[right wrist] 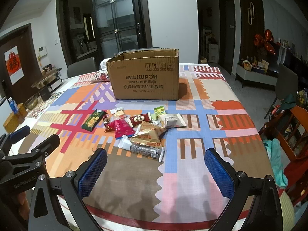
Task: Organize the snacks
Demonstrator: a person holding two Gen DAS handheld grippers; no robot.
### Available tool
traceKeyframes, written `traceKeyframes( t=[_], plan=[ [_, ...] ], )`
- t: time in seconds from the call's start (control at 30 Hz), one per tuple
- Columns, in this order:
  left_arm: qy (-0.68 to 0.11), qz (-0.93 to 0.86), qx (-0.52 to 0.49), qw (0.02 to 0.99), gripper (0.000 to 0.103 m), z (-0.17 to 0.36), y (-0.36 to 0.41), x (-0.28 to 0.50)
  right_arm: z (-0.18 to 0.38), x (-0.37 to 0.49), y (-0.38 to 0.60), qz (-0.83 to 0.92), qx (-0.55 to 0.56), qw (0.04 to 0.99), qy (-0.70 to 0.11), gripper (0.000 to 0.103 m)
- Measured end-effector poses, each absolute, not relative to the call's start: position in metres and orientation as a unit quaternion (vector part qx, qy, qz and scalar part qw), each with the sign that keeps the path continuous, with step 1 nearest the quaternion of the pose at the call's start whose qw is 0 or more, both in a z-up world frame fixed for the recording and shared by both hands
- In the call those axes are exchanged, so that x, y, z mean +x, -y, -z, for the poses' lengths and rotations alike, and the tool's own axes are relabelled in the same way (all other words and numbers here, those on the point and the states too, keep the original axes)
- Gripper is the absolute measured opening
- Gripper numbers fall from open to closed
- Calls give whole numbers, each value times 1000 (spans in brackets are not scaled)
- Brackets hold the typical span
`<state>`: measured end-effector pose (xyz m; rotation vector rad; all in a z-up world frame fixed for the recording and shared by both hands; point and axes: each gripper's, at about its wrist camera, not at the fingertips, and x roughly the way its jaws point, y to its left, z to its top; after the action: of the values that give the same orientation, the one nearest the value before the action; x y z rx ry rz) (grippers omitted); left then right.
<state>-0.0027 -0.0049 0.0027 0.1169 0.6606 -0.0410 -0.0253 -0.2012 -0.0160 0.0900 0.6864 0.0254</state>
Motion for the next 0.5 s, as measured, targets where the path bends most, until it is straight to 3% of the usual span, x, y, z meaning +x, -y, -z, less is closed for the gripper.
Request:
traceKeyframes(
  t=[0.5],
  plan=[
    [-324, 20, 58, 944, 103, -3, 5, -3, 18, -23, 203, -12, 46, 941, -336, 102]
  ],
)
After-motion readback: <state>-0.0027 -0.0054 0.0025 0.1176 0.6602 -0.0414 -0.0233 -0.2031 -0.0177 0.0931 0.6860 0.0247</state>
